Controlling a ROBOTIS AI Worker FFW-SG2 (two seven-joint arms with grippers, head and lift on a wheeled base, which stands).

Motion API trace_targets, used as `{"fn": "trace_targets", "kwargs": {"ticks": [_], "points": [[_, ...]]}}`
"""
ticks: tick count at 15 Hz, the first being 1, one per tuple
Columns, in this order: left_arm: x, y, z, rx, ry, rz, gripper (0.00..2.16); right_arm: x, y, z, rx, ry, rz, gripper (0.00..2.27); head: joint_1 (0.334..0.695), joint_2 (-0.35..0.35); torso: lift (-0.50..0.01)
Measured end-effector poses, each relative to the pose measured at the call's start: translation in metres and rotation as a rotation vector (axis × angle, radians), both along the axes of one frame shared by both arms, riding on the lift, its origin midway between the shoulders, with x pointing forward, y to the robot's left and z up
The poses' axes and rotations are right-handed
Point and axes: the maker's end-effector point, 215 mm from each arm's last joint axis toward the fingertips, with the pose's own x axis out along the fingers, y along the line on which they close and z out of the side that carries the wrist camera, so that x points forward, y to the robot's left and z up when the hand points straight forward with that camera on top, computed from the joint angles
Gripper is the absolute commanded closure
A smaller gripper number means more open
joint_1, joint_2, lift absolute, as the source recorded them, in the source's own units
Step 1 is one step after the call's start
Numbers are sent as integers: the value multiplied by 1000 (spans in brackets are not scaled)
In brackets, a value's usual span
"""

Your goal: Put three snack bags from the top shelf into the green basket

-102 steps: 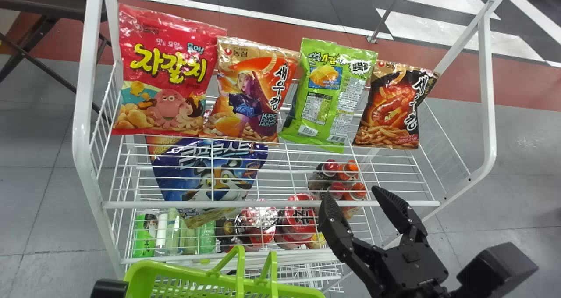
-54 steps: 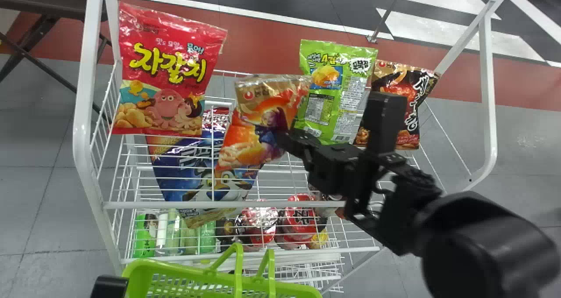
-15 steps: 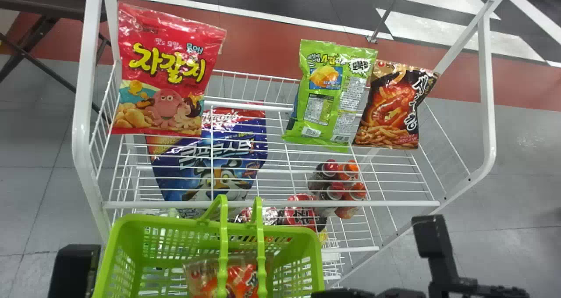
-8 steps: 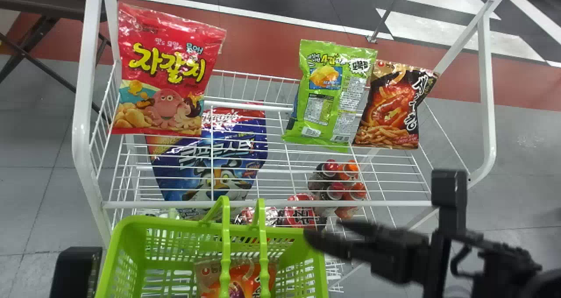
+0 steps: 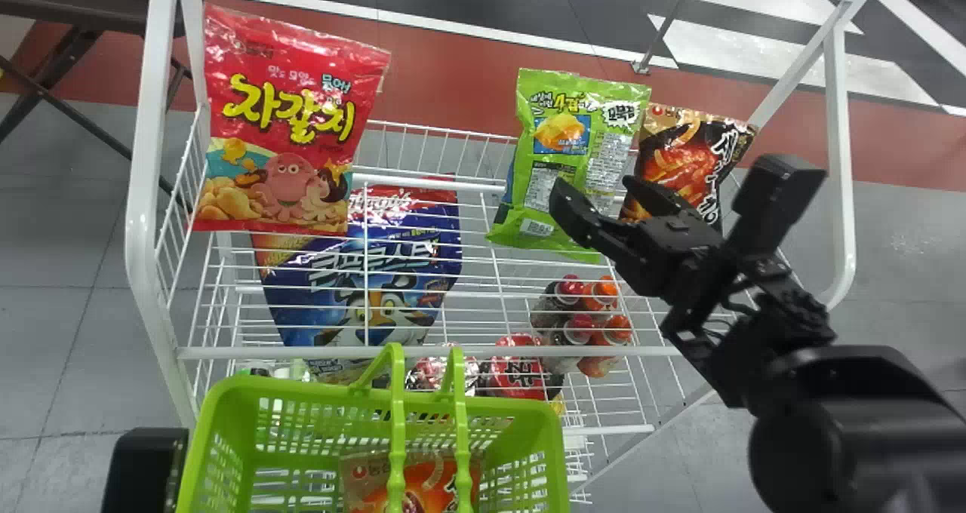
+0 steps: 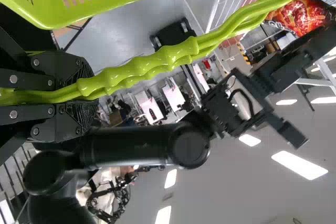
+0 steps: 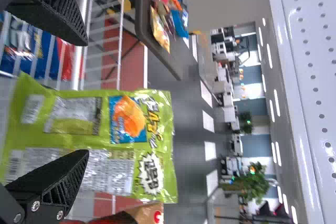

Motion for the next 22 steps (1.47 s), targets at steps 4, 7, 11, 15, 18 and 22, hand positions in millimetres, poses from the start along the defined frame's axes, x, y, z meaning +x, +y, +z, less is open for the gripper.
{"fn": "trace_targets", "kwargs": {"ticks": [4, 7, 11, 15, 18, 22], "points": [[-1, -1, -2, 4, 7, -15, 1409, 24, -21, -18, -63, 17, -101, 83, 695, -350, -46], [-1, -1, -2, 3, 7, -21, 1409, 44, -25, -36, -66, 50, -99, 130, 695, -350, -46], [-4, -3, -3, 8, 13, -26, 1409, 63, -13, -48, -45, 92, -48, 2037, 695, -350, -46], [-5, -4, -4, 9, 15, -27, 1409, 53, 10, -43, -28, 108, 0, 2246, 695, -350, -46], [-5, -5, -2, 8, 11, -29, 1409, 41, 8, -36, -36, 114, 7, 2243, 695, -350, -46], [-5, -6, -2, 9, 9, -33, 1409, 37, -5, -27, -38, 105, -3, 2243, 695, -350, -46]]}}
